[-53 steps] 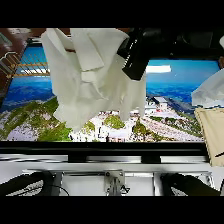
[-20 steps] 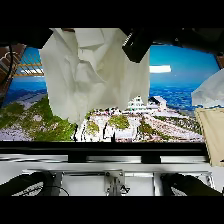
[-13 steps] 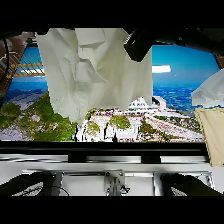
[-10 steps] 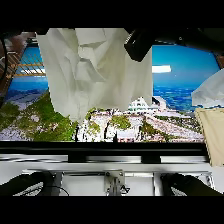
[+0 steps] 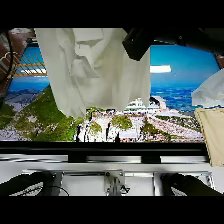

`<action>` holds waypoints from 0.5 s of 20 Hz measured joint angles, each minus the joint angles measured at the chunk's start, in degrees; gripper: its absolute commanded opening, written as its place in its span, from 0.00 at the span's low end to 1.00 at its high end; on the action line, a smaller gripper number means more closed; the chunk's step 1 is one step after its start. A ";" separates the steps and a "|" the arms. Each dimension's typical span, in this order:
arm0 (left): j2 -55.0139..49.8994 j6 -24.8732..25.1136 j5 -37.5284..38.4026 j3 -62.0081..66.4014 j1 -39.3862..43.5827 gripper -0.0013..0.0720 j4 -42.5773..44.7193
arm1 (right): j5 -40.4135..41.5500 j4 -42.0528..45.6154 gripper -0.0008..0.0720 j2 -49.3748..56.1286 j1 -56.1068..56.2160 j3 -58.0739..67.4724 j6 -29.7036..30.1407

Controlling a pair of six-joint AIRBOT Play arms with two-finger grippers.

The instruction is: Fold the shirts.

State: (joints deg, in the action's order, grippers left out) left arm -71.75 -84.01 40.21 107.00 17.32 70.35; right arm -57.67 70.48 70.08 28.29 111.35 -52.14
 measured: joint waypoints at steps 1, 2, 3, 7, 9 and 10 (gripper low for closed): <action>0.59 0.24 0.11 0.00 0.00 0.09 0.02 | 0.42 0.81 0.15 0.00 0.02 0.00 -1.16; 1.36 0.79 0.59 0.00 0.07 0.08 0.07 | 1.20 1.51 0.15 0.04 0.02 0.00 -2.19; 2.14 1.42 1.29 0.00 0.15 0.08 0.07 | 1.99 1.92 0.15 0.11 0.02 0.00 -3.19; 5.57 3.21 6.47 0.00 0.26 0.08 0.52 | 5.53 3.69 0.15 0.90 0.00 0.00 -6.54; 7.45 4.33 8.11 0.00 0.94 0.08 0.68 | 7.56 4.07 0.15 1.44 0.02 0.00 -8.41; 8.44 5.29 8.35 0.00 1.60 0.08 0.74 | 8.20 4.11 0.15 1.79 0.00 0.00 -9.42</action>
State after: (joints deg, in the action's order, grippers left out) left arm -63.31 -78.72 48.56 107.00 18.92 71.09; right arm -49.47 74.59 71.88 28.29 111.35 -61.56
